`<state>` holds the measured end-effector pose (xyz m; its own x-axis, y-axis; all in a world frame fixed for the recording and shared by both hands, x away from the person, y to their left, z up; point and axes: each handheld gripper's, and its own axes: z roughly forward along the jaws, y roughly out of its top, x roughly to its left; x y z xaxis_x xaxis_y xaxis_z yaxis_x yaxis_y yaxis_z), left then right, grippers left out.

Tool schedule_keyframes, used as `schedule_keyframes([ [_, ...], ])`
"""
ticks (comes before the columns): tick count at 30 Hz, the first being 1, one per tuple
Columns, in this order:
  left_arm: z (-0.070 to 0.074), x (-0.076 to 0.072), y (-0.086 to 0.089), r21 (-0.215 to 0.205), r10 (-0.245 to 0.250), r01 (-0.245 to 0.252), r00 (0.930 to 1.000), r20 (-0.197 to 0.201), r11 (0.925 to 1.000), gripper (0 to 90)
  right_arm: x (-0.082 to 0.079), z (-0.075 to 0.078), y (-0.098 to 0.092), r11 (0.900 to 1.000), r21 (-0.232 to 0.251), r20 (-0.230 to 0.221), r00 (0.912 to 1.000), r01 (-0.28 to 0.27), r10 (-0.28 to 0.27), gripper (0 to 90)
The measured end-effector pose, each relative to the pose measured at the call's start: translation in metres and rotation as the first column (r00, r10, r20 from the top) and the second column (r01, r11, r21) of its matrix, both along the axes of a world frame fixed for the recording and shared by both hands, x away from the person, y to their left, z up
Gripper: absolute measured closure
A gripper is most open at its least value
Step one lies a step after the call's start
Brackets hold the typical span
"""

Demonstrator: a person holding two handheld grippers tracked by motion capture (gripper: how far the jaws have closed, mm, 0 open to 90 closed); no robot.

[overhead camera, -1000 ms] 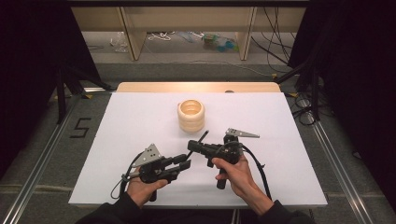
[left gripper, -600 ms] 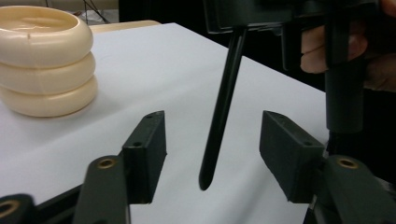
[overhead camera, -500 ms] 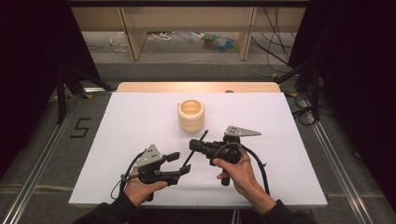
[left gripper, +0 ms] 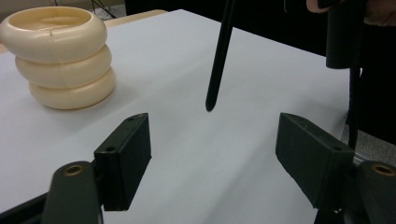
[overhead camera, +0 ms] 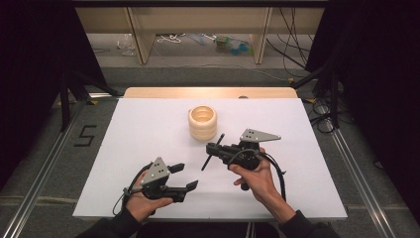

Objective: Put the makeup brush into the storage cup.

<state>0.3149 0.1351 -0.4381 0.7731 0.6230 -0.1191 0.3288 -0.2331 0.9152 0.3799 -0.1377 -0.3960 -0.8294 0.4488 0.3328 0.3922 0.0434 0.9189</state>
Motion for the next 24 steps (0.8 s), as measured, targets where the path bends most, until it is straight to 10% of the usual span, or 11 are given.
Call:
schedule_keyframes([
  [10,-0.002,-0.003,0.015,0.022,0.005,-0.006,0.9994,0.033,0.9997,23.6,0.017,0.015,-0.01,0.993,-0.101,0.075,0.9956,0.064,-0.056,83.7],
  [24,-0.003,-0.005,0.032,0.018,0.054,-0.055,0.9958,0.074,0.9983,20.9,0.052,0.031,-0.006,0.987,-0.091,0.107,0.9871,0.129,-0.119,83.7],
])
